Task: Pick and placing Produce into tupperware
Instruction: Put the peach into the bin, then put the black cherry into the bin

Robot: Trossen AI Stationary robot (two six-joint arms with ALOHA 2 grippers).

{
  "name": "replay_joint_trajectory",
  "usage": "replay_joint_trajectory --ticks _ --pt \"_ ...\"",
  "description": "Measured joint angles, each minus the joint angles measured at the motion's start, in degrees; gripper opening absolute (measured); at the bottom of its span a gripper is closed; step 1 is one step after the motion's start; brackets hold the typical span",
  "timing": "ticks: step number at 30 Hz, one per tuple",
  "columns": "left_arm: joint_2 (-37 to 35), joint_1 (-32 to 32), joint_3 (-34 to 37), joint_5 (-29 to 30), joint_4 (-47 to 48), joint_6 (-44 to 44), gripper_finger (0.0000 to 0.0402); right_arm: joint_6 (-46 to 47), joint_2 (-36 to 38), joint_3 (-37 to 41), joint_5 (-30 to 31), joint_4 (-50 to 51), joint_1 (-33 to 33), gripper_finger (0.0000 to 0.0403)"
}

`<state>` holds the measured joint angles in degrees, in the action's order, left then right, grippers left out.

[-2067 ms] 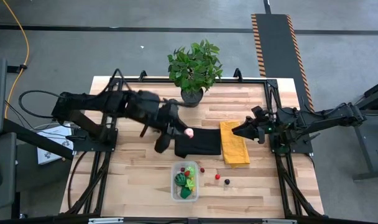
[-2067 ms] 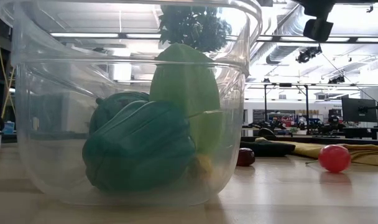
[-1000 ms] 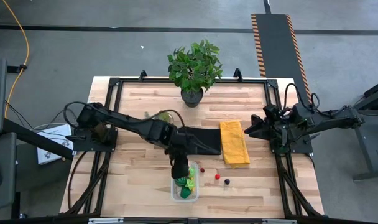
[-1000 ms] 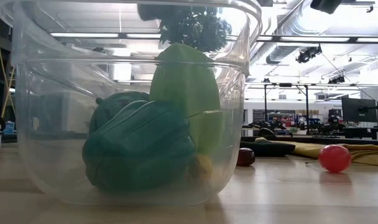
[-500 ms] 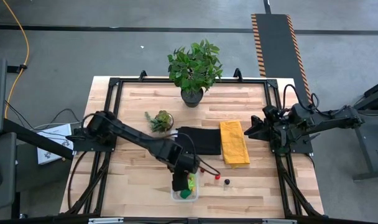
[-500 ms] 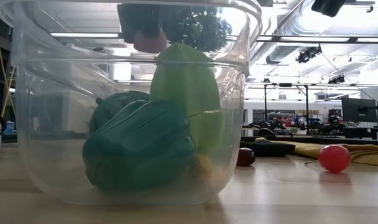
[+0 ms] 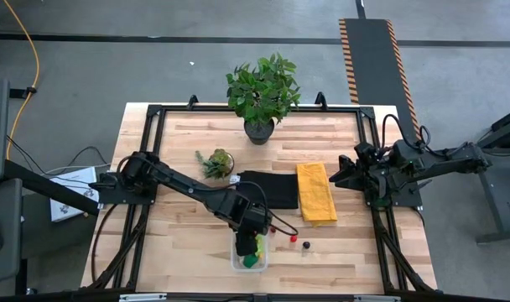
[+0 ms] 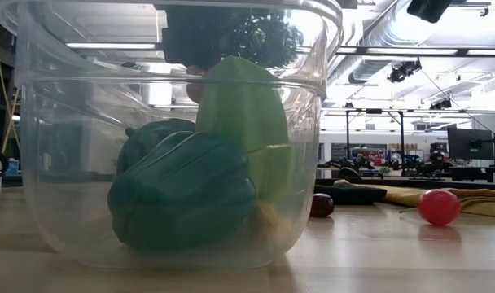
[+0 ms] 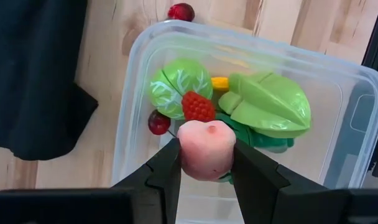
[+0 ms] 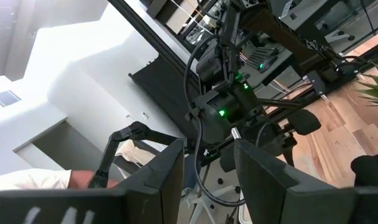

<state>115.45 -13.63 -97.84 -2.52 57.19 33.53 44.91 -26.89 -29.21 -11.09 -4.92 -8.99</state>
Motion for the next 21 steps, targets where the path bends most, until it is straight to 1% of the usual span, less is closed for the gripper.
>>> replay_joint_trajectory --ticks 3,10,12,17,21 --pt "0.0 0.0 0.0 -0.7 0.1 -0.1 0.0113 0.0 0.0 0.0 0.0 0.0 0.0 0.0133" --pt "0.0 -0.4 0.0 -0.3 0.0 -0.5 0.0114 -0.3 0.0 0.0 0.0 0.0 0.0 0.0133" --pt "0.0 -0.4 0.0 -0.7 0.1 -0.5 0.0123 -0.4 0.0 0.0 0.0 0.0 0.0 0.0133" --pt "0.0 -0.4 0.0 -0.7 0.0 -0.4 0.0164 -0.2 0.0 0.0 0.0 0.0 0.0 0.0133" --pt "0.0 -0.4 0.0 -0.9 0.0 -1.2 0.0175 -0.1 0.0 0.0 0.0 0.0 0.0 0.0133"
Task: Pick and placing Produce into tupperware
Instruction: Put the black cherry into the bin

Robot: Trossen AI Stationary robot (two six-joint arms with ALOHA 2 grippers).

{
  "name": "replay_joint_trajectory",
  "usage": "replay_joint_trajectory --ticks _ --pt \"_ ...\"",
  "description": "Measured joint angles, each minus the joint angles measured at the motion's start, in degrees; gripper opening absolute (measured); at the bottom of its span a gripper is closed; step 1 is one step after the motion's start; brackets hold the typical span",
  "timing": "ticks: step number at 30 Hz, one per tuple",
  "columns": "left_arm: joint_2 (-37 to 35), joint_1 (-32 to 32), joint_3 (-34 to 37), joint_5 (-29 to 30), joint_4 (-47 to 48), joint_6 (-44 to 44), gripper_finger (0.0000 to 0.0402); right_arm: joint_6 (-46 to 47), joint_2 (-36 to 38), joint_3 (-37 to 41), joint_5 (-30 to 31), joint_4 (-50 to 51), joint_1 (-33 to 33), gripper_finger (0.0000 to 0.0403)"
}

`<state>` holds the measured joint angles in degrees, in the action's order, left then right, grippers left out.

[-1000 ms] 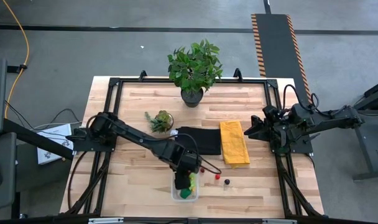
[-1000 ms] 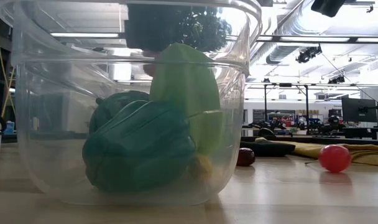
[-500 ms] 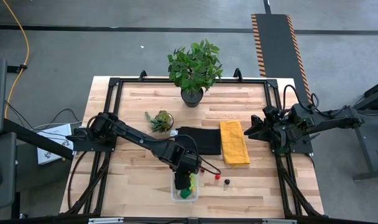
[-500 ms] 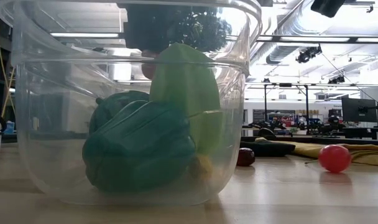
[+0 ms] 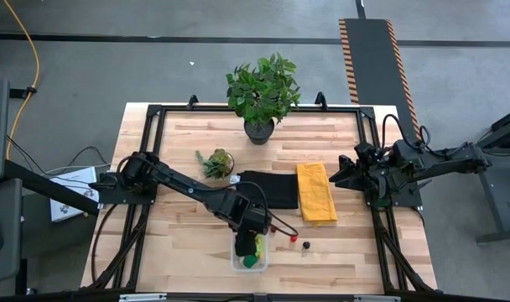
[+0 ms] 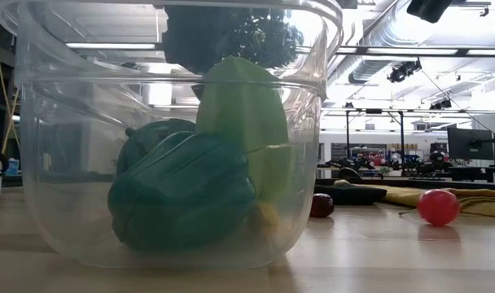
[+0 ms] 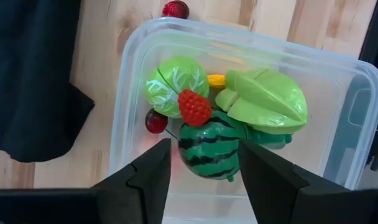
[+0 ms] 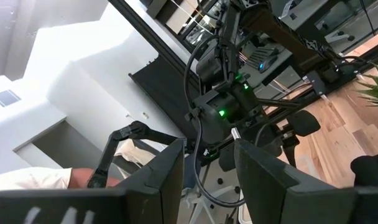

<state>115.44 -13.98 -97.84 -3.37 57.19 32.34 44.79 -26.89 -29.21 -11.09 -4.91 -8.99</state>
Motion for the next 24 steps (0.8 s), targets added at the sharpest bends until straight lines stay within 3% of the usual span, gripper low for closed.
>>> replay_joint_trajectory --ticks 6,12,17,21,24 --pt "-0.6 0.1 0.0 -4.7 0.0 -0.4 0.0151 0.3 0.0 0.0 0.0 -0.6 0.0 0.0133" --pt "-4.0 1.9 -4.6 -4.8 0.1 -1.1 0.0082 -1.8 0.0 0.0 1.7 -7.6 0.0 0.0133" --pt "-6.5 5.6 -14.1 -0.7 0.0 -2.4 0.0008 -6.2 0.0 0.0 4.5 -19.9 0.0 0.0133" --pt "-6.7 7.9 -25.5 3.7 2.3 -5.5 0.0020 -9.7 0.0 0.0 7.2 -26.2 0.0 0.0133" --pt "-6.8 9.3 -34.7 6.8 3.8 -9.2 0.0012 -13.6 -0.8 -2.4 7.6 -22.2 0.0 0.0123"
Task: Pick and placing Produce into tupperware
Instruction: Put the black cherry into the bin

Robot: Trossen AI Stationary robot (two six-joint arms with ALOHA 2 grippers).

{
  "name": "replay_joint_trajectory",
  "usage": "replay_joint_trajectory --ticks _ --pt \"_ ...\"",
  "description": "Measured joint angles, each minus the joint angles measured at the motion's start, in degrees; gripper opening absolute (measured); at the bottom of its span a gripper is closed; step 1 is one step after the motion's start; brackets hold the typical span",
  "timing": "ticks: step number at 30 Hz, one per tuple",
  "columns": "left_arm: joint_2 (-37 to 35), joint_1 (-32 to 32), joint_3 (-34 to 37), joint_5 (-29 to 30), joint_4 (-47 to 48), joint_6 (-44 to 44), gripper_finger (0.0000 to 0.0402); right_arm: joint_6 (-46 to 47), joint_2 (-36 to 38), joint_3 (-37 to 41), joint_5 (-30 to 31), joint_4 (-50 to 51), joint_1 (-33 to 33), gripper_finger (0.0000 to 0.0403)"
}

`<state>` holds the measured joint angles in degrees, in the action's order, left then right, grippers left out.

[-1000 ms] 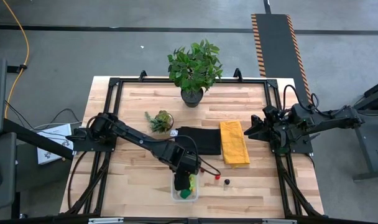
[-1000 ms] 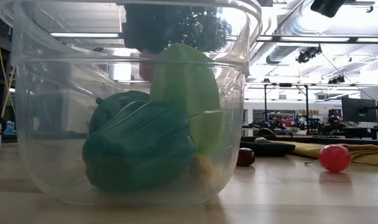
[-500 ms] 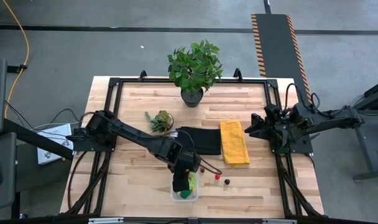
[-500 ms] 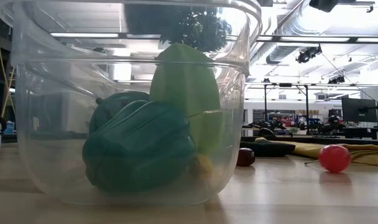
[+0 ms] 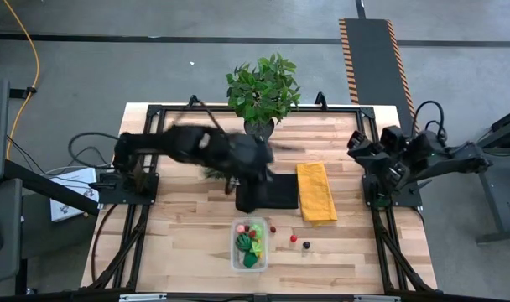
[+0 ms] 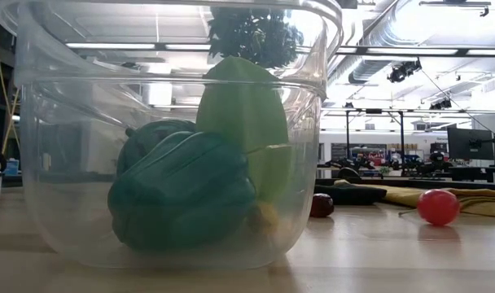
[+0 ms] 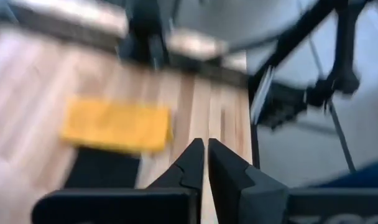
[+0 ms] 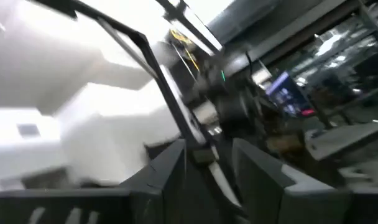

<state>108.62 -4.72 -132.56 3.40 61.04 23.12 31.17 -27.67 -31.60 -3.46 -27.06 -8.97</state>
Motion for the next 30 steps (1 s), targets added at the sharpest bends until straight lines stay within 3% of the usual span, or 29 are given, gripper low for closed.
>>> replay_joint_trajectory --ticks 2,4,8,11,18,23,27,30 --pt "-0.9 1.0 -2.4 2.3 -1.3 -1.5 0.0003 -3.1 -1.5 -3.4 0.0 4.8 0.0 0.0101" --pt "-5.2 2.2 1.0 3.6 -4.6 -2.0 0.0005 -6.4 -3.1 -7.5 -0.7 9.2 0.0 0.0070" --pt "-13.4 2.9 1.3 12.3 -0.8 -2.2 0.0002 -10.9 -5.5 -16.0 -1.1 20.1 0.0 0.0010" --pt "-19.3 2.6 1.3 18.0 2.4 -2.4 0.0003 -12.1 -6.6 -22.8 0.2 31.1 0.0 0.0011" --pt "-29.5 -2.4 1.3 22.1 8.4 -3.4 0.0001 -9.0 -15.7 -36.7 4.9 56.9 0.0 0.0003" --pt "-32.1 -7.5 1.4 23.4 20.3 0.3 0.0001 -5.4 -26.7 -40.0 4.2 60.2 0.0 0.0001" --pt "-32.7 -12.2 1.4 27.8 28.3 4.2 0.0000 -3.2 -35.1 -40.4 1.9 59.8 -0.2 0.0001" --pt "-33.7 -15.4 3.4 28.9 28.5 3.8 0.0000 -0.2 -40.3 -40.5 0.3 59.4 -0.2 0.0000"
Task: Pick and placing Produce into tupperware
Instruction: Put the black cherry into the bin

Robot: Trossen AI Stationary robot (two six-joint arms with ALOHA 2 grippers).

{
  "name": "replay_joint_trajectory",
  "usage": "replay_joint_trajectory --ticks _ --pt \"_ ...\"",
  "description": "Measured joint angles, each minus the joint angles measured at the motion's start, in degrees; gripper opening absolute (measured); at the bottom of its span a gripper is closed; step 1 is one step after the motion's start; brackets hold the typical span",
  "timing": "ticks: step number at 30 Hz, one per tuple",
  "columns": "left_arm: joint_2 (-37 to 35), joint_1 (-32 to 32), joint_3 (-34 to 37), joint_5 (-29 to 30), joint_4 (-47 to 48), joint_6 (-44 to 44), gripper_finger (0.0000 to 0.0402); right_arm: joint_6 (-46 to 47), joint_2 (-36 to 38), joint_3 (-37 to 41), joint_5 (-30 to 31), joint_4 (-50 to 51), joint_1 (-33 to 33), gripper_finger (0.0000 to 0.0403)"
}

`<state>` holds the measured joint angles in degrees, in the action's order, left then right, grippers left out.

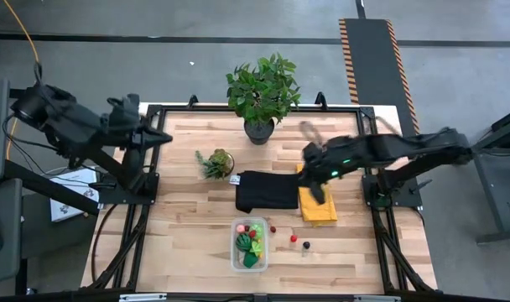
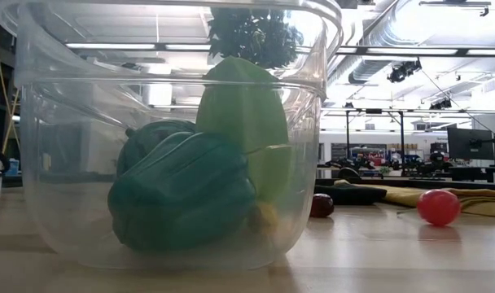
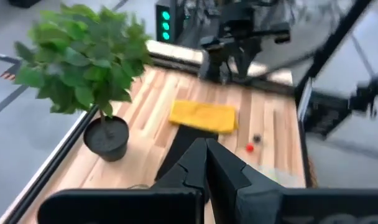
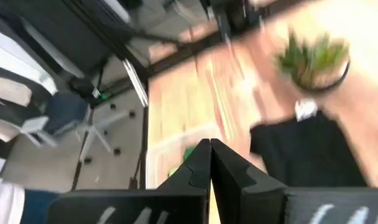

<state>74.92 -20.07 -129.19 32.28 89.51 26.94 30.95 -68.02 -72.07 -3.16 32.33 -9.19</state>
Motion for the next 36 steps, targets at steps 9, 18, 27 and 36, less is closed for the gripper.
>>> replay_joint_trajectory --ticks 9,18,27,36 --pt "-13.9 -7.0 21.8 5.3 -2.4 7.5 0.0000 4.3 -9.1 0.0 2.1 -5.0 -4.8 0.0000" --pt "-40.4 -13.4 65.5 5.0 -36.7 12.5 0.0000 13.1 -9.7 4.1 13.8 -5.9 -11.7 0.0000" --pt "-53.8 -13.7 89.7 3.2 -61.3 12.3 0.0000 27.7 -6.9 13.9 13.3 -7.1 -15.2 0.0000" --pt "-53.6 -13.7 93.4 3.2 -65.9 11.0 0.0000 55.0 1.7 26.2 3.9 -12.2 -18.5 0.0000"
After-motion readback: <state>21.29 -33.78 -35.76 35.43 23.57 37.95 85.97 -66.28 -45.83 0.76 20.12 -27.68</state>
